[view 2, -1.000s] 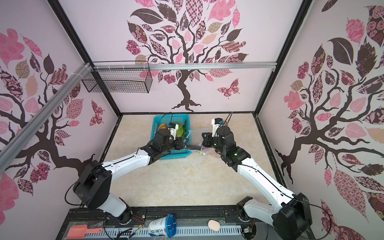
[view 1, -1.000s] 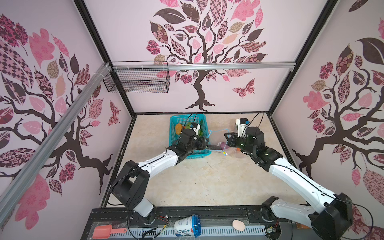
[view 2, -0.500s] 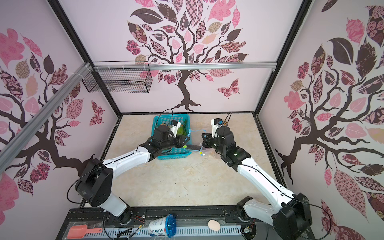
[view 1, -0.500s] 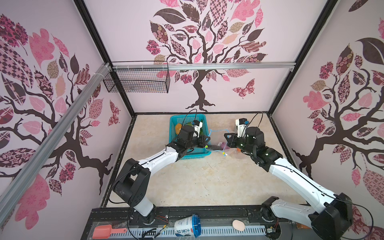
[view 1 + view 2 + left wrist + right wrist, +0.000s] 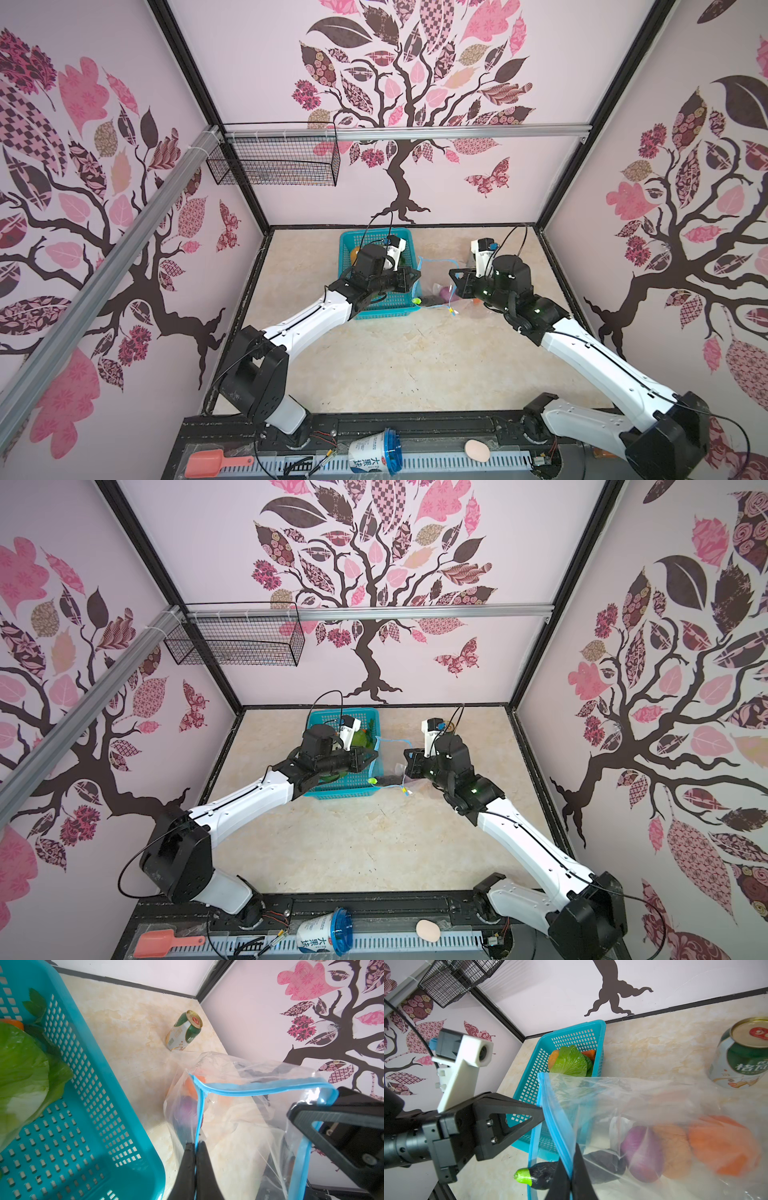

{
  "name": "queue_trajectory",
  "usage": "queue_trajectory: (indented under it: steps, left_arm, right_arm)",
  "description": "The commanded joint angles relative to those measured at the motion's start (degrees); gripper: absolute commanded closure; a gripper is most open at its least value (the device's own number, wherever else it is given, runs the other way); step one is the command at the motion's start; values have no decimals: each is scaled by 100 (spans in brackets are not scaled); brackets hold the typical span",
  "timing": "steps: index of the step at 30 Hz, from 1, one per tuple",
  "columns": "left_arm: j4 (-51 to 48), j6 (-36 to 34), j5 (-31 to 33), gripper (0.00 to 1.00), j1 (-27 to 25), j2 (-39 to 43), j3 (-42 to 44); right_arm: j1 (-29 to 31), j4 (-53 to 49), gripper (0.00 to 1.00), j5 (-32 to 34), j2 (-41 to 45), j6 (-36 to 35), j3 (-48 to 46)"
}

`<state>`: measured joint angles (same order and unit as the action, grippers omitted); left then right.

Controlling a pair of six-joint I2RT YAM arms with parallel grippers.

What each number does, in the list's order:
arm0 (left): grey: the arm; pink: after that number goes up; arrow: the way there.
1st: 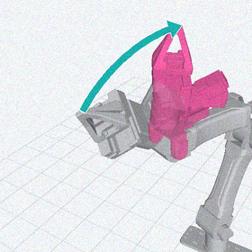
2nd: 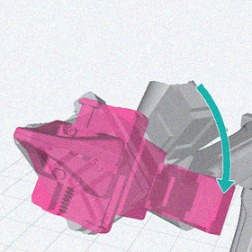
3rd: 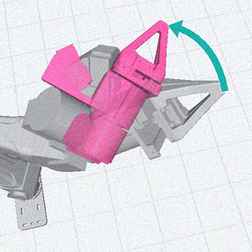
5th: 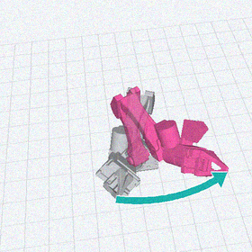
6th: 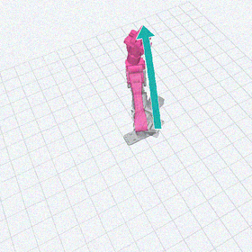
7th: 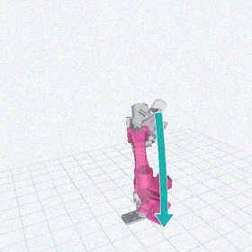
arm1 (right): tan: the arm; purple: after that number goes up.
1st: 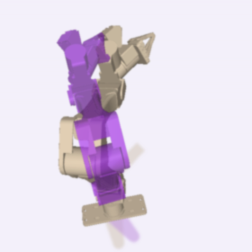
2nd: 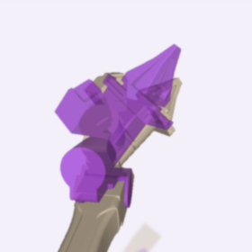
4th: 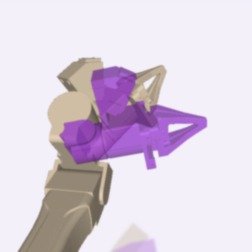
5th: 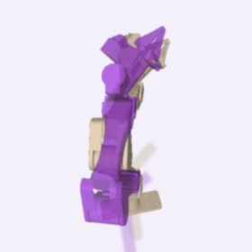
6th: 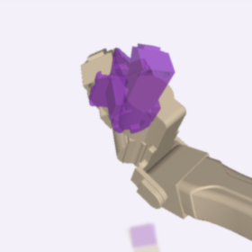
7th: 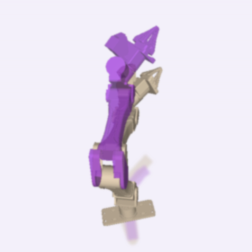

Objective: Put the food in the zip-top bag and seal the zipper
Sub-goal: 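Raise the left gripper out of the bag back over the basket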

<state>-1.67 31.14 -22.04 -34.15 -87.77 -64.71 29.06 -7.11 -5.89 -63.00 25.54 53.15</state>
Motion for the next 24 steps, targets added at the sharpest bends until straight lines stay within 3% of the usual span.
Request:
queue_trajectory:
  steps: [1, 8, 15, 20, 24]
  left_arm:
    - [-307, 116, -121, 100, 4, 389, -580]
    - [-615, 510, -124, 100, 1, 700, -1000]
    - [-534, 622, 604, 100, 13, 262, -1236]
    - [-814, 681, 279, 100, 23, -697, -1842]
    - [-738, 801, 92, 100, 22, -882, -1855]
  right_arm:
    - [-32, -364, 100, -90, 278, -208, 440]
    - [-26, -1374, 100, 720, 435, -390, 945]
    - [-42, -1527, 100, 1925, 199, -693, 857]
    - [-116, -1435, 100, 1892, -372, -690, 728]
    - [-121, -1293, 100, 1805, -265, -715, 684]
